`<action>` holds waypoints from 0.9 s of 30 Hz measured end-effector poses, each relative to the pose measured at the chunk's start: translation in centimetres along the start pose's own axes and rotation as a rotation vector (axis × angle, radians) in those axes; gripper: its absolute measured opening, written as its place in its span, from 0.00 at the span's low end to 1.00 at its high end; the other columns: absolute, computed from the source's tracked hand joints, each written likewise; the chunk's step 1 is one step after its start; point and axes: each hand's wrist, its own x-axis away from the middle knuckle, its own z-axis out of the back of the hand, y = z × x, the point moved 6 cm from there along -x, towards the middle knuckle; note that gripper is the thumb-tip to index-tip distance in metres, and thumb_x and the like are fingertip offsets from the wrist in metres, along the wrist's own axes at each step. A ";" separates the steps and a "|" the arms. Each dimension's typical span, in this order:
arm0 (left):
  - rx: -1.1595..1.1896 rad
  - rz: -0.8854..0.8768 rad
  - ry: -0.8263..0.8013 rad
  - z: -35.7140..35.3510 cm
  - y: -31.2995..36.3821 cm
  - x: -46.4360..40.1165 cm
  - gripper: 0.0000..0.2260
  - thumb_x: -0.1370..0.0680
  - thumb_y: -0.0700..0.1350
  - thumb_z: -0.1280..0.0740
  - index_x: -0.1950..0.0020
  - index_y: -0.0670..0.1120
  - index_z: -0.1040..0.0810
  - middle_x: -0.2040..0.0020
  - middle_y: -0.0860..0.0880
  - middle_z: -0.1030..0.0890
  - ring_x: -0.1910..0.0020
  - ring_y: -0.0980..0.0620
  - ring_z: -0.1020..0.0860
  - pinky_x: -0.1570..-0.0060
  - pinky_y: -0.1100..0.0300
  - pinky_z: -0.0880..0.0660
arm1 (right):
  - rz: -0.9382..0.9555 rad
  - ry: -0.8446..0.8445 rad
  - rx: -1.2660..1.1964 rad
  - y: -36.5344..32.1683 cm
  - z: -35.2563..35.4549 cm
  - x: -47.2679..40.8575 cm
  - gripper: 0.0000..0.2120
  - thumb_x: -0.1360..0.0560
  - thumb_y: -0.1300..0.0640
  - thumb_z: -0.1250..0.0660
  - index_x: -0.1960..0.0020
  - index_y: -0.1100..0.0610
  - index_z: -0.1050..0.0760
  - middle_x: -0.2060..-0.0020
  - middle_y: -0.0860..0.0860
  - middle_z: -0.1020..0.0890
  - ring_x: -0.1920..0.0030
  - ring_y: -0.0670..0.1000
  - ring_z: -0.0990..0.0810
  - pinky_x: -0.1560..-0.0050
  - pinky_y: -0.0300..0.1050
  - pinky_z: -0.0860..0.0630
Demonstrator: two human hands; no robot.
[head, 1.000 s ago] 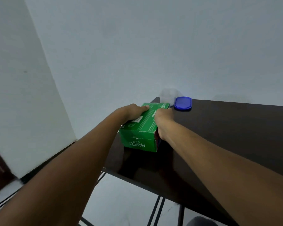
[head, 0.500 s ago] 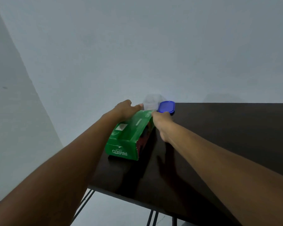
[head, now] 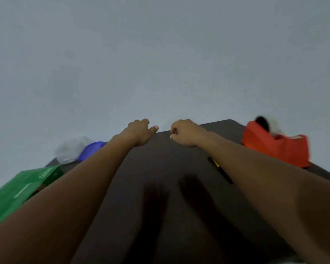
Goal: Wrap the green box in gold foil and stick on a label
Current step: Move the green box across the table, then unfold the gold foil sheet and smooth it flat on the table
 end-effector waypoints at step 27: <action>-0.187 -0.576 -0.214 -14.1 18.1 2.9 0.25 0.15 0.61 0.49 0.21 0.52 0.35 0.25 0.42 0.30 0.26 0.41 0.32 0.31 0.44 0.31 | -0.537 0.049 0.070 17.6 8.0 3.7 0.51 0.41 0.52 0.14 0.25 0.54 0.36 0.30 0.57 0.28 0.33 0.62 0.27 0.52 0.52 0.28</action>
